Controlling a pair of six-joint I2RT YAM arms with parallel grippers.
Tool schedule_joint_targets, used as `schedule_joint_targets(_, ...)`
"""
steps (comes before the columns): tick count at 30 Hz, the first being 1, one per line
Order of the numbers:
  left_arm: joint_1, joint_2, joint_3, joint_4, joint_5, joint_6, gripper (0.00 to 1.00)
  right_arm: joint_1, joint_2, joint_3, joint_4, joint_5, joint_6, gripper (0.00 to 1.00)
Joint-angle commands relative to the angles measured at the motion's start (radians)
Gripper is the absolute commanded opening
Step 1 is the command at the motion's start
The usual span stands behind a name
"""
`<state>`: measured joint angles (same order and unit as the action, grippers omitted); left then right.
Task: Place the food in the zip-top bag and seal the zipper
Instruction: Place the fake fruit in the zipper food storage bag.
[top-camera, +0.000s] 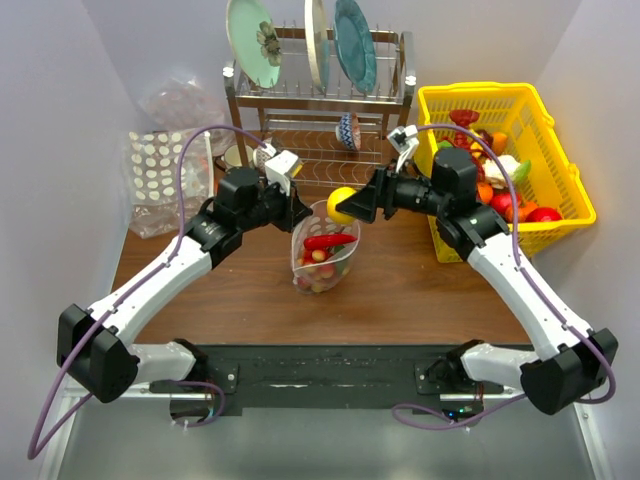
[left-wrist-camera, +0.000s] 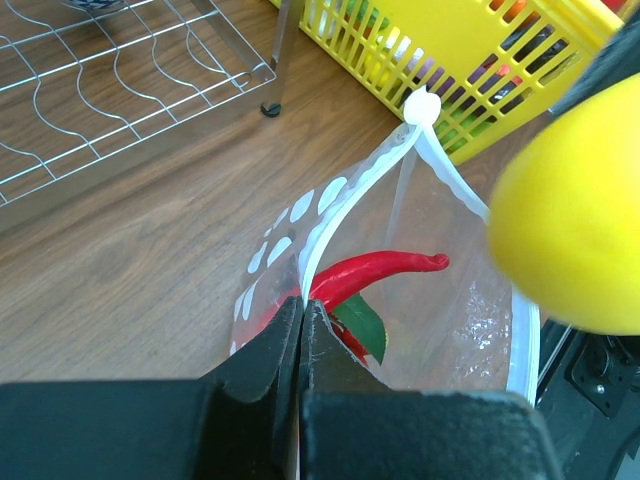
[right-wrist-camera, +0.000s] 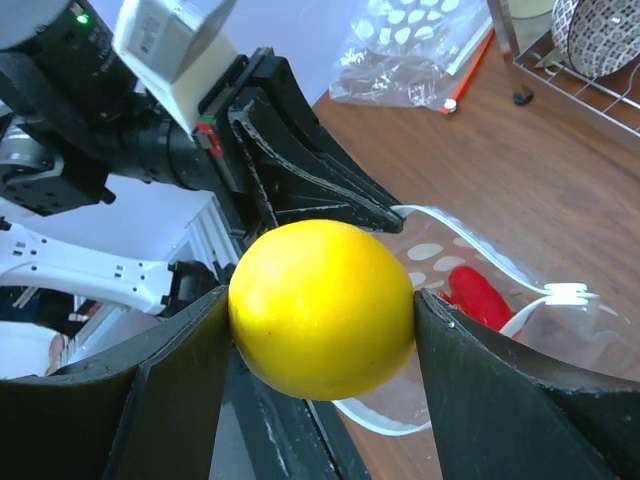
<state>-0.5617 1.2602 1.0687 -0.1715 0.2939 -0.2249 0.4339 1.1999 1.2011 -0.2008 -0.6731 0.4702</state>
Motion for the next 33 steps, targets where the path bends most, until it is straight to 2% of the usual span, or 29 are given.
schedule_joint_targets(1, 0.013, -0.025, -0.001, 0.053, 0.014, -0.007, 0.00, 0.031, 0.041, -0.009, 0.061, 0.010, -0.018, 0.54)
schedule_joint_targets(3, 0.013, -0.028, -0.001, 0.053, 0.011, -0.005, 0.00, 0.034, 0.066, -0.006, 0.063, 0.013, -0.015, 0.59)
schedule_joint_targets(4, 0.013, -0.031, -0.003, 0.052, 0.007, -0.004, 0.00, 0.037, 0.073, 0.000, 0.066, 0.014, -0.010, 0.64)
schedule_joint_targets(5, 0.013, -0.033, -0.004, 0.053, 0.005, -0.004, 0.00, 0.039, 0.088, 0.002, 0.064, 0.018, -0.002, 0.94)
schedule_joint_targets(6, 0.013, -0.035, -0.004, 0.053, 0.007, -0.004, 0.00, 0.039, 0.095, 0.009, 0.058, 0.029, 0.004, 0.99)
schedule_joint_targets(12, 0.013, -0.035, -0.006, 0.055, 0.010, -0.007, 0.00, 0.039, 0.107, 0.066, -0.001, 0.067, -0.041, 0.99)
schedule_joint_targets(15, 0.014, -0.035, -0.006, 0.053, 0.010, -0.005, 0.00, 0.039, 0.090, 0.109, -0.078, 0.176, -0.088, 0.99)
schedule_joint_targets(19, 0.014, -0.038, -0.004, 0.052, 0.011, -0.007, 0.00, 0.039, 0.055, 0.141, -0.161, 0.426, -0.192, 0.99)
schedule_joint_targets(23, 0.014, -0.035, -0.004, 0.055, 0.017, -0.010, 0.00, 0.035, 0.024, 0.150, -0.204, 0.761, -0.258, 0.99)
schedule_joint_targets(27, 0.014, -0.036, -0.006, 0.053, 0.021, -0.011, 0.00, 0.022, 0.018, 0.201, -0.278, 0.943, -0.266, 0.99)
schedule_joint_targets(32, 0.014, -0.035, -0.006, 0.055, 0.027, -0.014, 0.00, -0.061, 0.026, 0.252, -0.348, 1.003, -0.263, 0.99)
schedule_joint_targets(33, 0.014, -0.035, -0.006, 0.055, 0.027, -0.014, 0.00, -0.110, 0.023, 0.252, -0.357, 1.001, -0.248, 0.99)
